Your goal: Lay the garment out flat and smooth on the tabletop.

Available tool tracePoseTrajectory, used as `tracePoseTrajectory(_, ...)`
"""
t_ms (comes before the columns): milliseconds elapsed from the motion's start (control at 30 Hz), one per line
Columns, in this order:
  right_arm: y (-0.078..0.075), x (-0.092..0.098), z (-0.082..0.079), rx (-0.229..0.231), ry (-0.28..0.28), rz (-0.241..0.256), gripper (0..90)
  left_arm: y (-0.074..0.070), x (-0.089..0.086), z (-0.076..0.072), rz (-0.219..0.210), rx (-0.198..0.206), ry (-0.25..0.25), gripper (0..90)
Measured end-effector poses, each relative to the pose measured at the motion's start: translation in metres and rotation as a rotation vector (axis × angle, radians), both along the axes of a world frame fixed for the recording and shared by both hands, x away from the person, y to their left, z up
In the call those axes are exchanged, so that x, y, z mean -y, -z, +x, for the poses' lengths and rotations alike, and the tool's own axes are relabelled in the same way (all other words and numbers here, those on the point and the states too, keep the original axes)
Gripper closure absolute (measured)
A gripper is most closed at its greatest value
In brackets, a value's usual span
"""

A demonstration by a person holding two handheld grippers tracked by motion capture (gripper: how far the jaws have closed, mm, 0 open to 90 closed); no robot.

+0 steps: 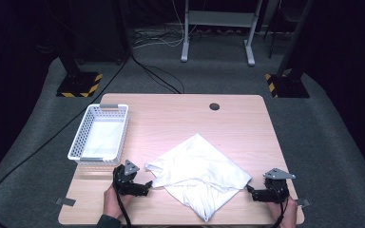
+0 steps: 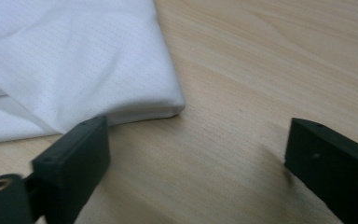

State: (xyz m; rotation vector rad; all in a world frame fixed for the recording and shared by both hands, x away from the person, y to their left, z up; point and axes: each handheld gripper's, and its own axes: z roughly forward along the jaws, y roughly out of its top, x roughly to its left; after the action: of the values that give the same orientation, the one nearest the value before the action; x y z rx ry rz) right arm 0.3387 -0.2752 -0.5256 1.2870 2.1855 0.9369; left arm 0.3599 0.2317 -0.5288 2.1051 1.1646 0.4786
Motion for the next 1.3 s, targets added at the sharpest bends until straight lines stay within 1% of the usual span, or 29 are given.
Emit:
tracePoseTrajectory(33,0.000,0.000,0.000,0.000,0.000,0.000,9.4,0.000,0.000,0.000,-0.014,-0.002,-0.005,0.4)
tracePoseTrajectory(67,-0.001,0.000,0.000,-0.001,0.002,0.012,9.8,-0.001,0.001,0.001,-0.035,-0.002,-0.009,0.4)
tracePoseTrajectory(100,-0.003,0.000,0.000,-0.009,-0.001,0.042,11.6,-0.002,0.002,0.002,-0.051,0.001,-0.009,0.4)
tracePoseTrajectory(133,-0.010,-0.004,-0.001,-0.003,-0.009,0.086,14.9,-0.003,0.005,0.003,-0.054,0.016,-0.004,0.4)
tracePoseTrajectory(167,-0.015,-0.009,-0.001,0.006,-0.008,0.091,16.6,-0.005,0.008,0.004,-0.043,0.022,0.004,0.4)
tracePoseTrajectory(200,-0.022,-0.016,-0.001,0.015,-0.019,0.095,17.7,-0.007,0.011,0.007,-0.038,0.023,0.008,0.4)
tracePoseTrajectory(233,-0.022,-0.016,-0.001,0.015,-0.019,0.095,17.7,-0.008,0.013,0.009,-0.051,0.028,0.005,0.4)
tracePoseTrajectory(267,-0.028,-0.025,0.000,0.023,-0.043,0.098,19.2,-0.009,0.014,0.012,-0.069,0.033,0.005,0.3)
tracePoseTrajectory(300,-0.037,-0.046,0.003,0.023,-0.103,0.072,21.6,-0.007,0.017,0.019,-0.080,0.029,0.002,0.7)
tracePoseTrajectory(333,-0.041,-0.058,0.005,0.016,-0.132,0.056,23.8,-0.007,0.017,0.019,-0.080,0.029,0.002,0.9)
tracePoseTrajectory(367,-0.043,-0.070,0.008,0.007,-0.159,0.048,27.1,-0.005,0.018,0.023,-0.090,0.011,0.010,0.6)
tracePoseTrajectory(400,-0.043,-0.070,0.008,0.007,-0.159,0.048,27.1,-0.004,0.019,0.027,-0.109,-0.001,0.022,0.6)
tracePoseTrajectory(433,-0.044,-0.081,0.012,-0.003,-0.183,0.040,30.5,-0.002,0.020,0.029,-0.123,-0.008,0.021,0.8)
tracePoseTrajectory(467,-0.044,-0.092,0.016,-0.015,-0.203,0.032,32.0,-0.001,0.020,0.031,-0.122,-0.019,0.023,1.1)
tracePoseTrajectory(533,-0.041,-0.115,0.024,-0.044,-0.252,0.006,33.9,-0.001,0.019,0.033,-0.135,-0.019,0.030,1.4)
tracePoseTrajectory(600,-0.034,-0.131,0.030,-0.078,-0.283,-0.020,35.1,-0.001,0.017,0.034,-0.155,-0.025,0.027,1.4)
tracePoseTrajectory(633,-0.030,-0.137,0.033,-0.099,-0.298,-0.029,38.2,-0.001,0.017,0.034,-0.156,-0.024,0.026,1.4)
tracePoseTrajectory(667,-0.027,-0.141,0.035,-0.118,-0.304,-0.040,40.5,-0.001,0.018,0.033,-0.146,-0.022,0.024,1.6)
tracePoseTrajectory(700,-0.021,-0.146,0.037,-0.131,-0.298,-0.067,45.1,-0.001,0.019,0.033,-0.137,-0.019,0.023,1.6)
tracePoseTrajectory(733,-0.019,-0.148,0.038,-0.128,-0.293,-0.076,48.0,-0.001,0.021,0.033,-0.120,-0.017,0.021,1.6)
tracePoseTrajectory(767,-0.019,-0.147,0.037,-0.107,-0.291,-0.067,57.9,-0.001,0.023,0.032,-0.090,-0.009,0.014,1.7)
tracePoseTrajectory(833,-0.021,-0.143,0.035,-0.079,-0.276,-0.012,72.5,0.000,0.029,0.031,-0.028,0.003,0.014,1.7)
tracePoseTrajectory(867,-0.020,-0.140,0.035,-0.073,-0.271,0.004,76.2,0.000,0.030,0.031,-0.029,0.005,0.017,1.8)
tracePoseTrajectory(933,-0.020,-0.137,0.034,-0.059,-0.259,0.011,81.3,0.000,0.029,0.031,-0.036,0.003,0.015,1.9)
tracePoseTrajectory(967,-0.020,-0.137,0.034,-0.059,-0.259,0.011,81.3,0.000,0.029,0.031,-0.036,0.003,0.015,1.9)
tracePoseTrajectory(1000,-0.020,-0.134,0.033,-0.049,-0.253,0.016,84.5,0.000,0.029,0.031,-0.035,0.003,0.015,1.9)
tracePoseTrajectory(1167,-0.027,-0.128,0.031,-0.015,-0.234,0.024,85.3,0.000,0.029,0.031,-0.035,0.002,0.014,1.9)
tracePoseTrajectory(1233,-0.028,-0.127,0.031,-0.011,-0.231,0.026,85.4,0.000,0.029,0.031,-0.037,0.001,0.014,1.9)
tracePoseTrajectory(1300,-0.030,-0.122,0.030,0.002,-0.217,0.032,85.6,0.000,0.029,0.031,-0.041,0.001,0.014,1.9)
